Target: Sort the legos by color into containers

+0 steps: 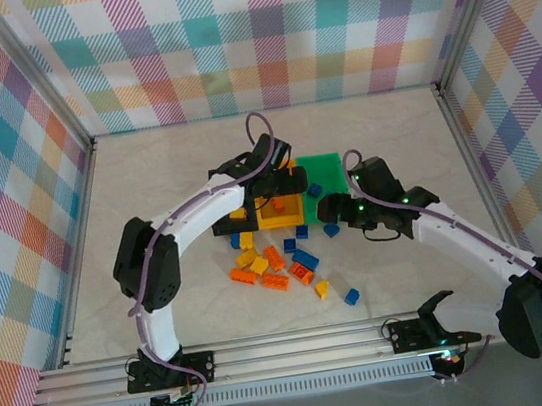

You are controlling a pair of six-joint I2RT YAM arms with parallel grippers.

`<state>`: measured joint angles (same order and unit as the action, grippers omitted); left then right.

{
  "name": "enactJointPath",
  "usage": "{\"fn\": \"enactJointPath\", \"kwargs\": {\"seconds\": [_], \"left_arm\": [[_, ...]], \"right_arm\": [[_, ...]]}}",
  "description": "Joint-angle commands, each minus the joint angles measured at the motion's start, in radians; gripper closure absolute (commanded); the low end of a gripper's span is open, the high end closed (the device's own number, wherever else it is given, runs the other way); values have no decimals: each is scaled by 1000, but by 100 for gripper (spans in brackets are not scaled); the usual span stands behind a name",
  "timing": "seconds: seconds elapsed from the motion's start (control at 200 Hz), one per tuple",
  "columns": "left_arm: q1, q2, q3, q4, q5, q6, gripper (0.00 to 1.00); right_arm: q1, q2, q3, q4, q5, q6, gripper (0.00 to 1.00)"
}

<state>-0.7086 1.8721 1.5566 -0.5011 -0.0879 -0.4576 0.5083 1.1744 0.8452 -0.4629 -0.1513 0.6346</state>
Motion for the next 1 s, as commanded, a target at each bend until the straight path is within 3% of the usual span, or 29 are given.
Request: {"fn": "enactJointPath", "kwargs": {"seconds": [0.0, 0.185, 0.46, 0.65, 1.0], "left_arm": [[3, -213, -74, 52, 30, -28, 4], [3, -503, -312, 29, -10, -56, 0], [1, -825, -542, -112, -129, -86, 0], [2, -910, -615, -145, -169, -108, 0], [3, -916, -631, -148, -185, -112, 0]], "right_arm": [[67, 45, 3, 5, -90, -92, 29], [236, 171, 7, 0, -104, -132, 33], [415, 303, 46, -56, 15, -131, 39], [456, 364, 75, -102, 94, -125, 42], [510, 470, 165, -190, 239, -138, 44]]}}
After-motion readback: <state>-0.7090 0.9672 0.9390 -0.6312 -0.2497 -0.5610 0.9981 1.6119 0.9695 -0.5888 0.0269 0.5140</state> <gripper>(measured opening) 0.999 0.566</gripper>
